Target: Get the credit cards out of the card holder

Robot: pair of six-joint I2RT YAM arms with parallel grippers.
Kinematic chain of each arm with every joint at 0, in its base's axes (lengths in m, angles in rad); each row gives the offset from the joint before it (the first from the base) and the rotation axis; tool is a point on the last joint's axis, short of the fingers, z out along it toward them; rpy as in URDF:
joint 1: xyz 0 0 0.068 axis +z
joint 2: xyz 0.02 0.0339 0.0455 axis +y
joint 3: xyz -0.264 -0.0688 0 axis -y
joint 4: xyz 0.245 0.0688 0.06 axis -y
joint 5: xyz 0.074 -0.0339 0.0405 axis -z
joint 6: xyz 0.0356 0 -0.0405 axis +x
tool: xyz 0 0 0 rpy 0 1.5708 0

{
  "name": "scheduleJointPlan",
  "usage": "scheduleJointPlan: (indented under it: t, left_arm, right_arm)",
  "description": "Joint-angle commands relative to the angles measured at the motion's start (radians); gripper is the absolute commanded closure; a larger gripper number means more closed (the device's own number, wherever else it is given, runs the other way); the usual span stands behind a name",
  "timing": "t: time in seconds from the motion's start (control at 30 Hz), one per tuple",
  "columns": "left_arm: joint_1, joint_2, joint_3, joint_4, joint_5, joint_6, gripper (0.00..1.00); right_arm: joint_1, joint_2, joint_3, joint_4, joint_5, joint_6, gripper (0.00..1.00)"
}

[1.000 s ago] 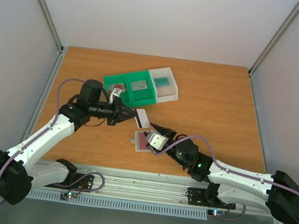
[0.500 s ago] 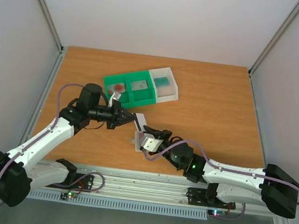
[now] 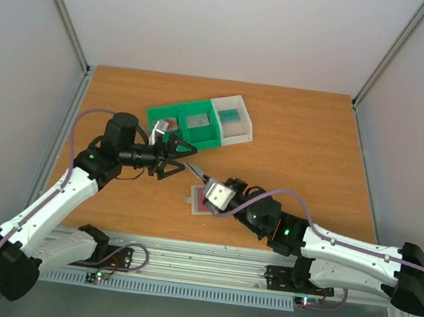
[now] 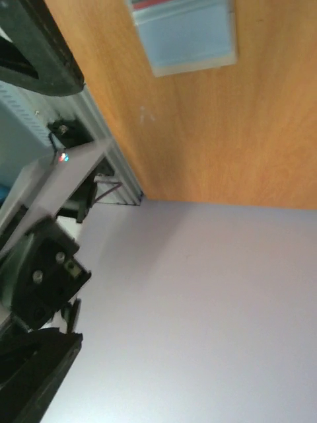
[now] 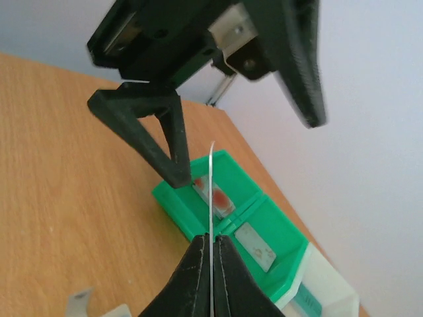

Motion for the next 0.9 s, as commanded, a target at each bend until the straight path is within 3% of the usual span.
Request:
scheduleJointPlan:
  t: [0.0, 0.13, 0.3, 0.43, 0.57, 0.7, 0.87]
  left_arm:
    - [0.004, -0.048, 0.149, -0.172, -0.119, 0.239, 0.01]
    - [0.003, -0.096, 0.21, -0.277, -0.232, 0.38, 0.01]
    - [0.004, -0.206, 0.137, -0.145, -0.238, 0.426, 0.05]
    - [0.004, -0.212, 0.105, -0.128, -0.183, 0.434, 0.1]
    - [0.003, -0.208, 0.074, -0.08, -0.1, 0.406, 0.2]
    - [0.003, -0.237, 0.038, -0.013, -0.073, 0.35, 0.21]
    - [0.002, -0.275, -0.016, 0.141, -0.043, 0.267, 0.28]
  right_arm:
    - [-0.007, -0.006, 0.226, -0.365, 0.061, 0.278, 0.99]
    - [-0.019, 0.024, 0.333, -0.53, 0.053, 0.375, 0.99]
    - [-0.08, 0.025, 0.418, -0.627, -0.06, 0.562, 0.99]
    - [-0.143, 0.025, 0.464, -0.66, -0.222, 0.738, 0.99]
    - [-0.165, 0.045, 0.536, -0.727, -0.281, 0.868, 0.99]
    - [-0.183, 0.017, 0.549, -0.687, -0.386, 1.02, 0.99]
    - [-0.187, -0.013, 0.541, -0.661, -0.388, 1.146, 0.99]
